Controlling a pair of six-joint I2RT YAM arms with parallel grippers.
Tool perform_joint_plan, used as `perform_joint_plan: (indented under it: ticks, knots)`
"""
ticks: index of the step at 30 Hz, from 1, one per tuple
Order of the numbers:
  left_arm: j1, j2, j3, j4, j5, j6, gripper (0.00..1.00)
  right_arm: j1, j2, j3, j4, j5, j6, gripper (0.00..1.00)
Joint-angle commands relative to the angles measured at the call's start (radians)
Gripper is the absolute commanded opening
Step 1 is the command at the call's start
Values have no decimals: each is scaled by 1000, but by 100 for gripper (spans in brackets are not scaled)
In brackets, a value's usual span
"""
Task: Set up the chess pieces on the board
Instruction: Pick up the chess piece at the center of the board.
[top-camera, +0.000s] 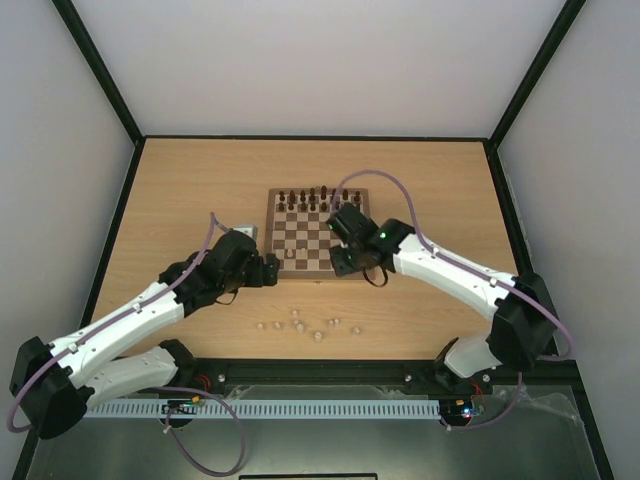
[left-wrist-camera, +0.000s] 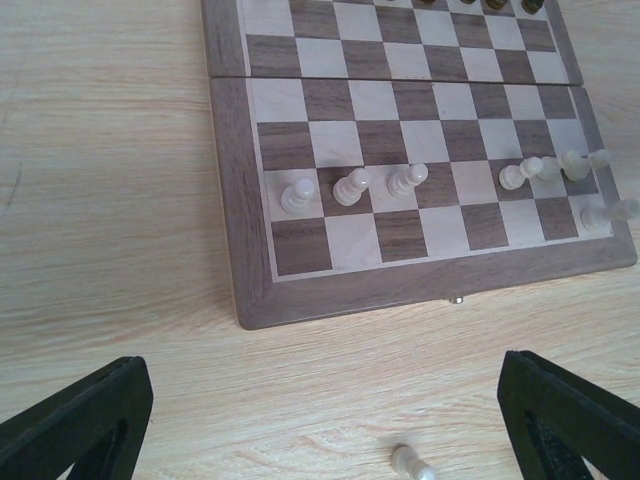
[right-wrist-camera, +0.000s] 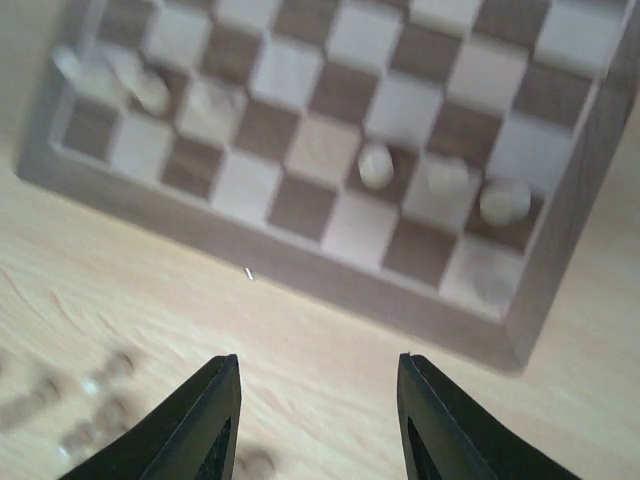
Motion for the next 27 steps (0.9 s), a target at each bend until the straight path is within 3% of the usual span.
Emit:
perform_joint_plan:
  ticks: [1,6,18,27]
  knots:
    - [4,25,30,-12,-1,9,99,22,-77,-166,11,-64,71,43]
    - [0,56,21,-65,-10,-31,99,36,-131,-224,26,-62,85,44]
    - [-263,76,-22,-273,-79,-391,96,37,-224,-264,65,-91,-7,44]
    - [-440,148,-91,-333,-122,-658,75,37,-329,-293,78,-183,-18,44]
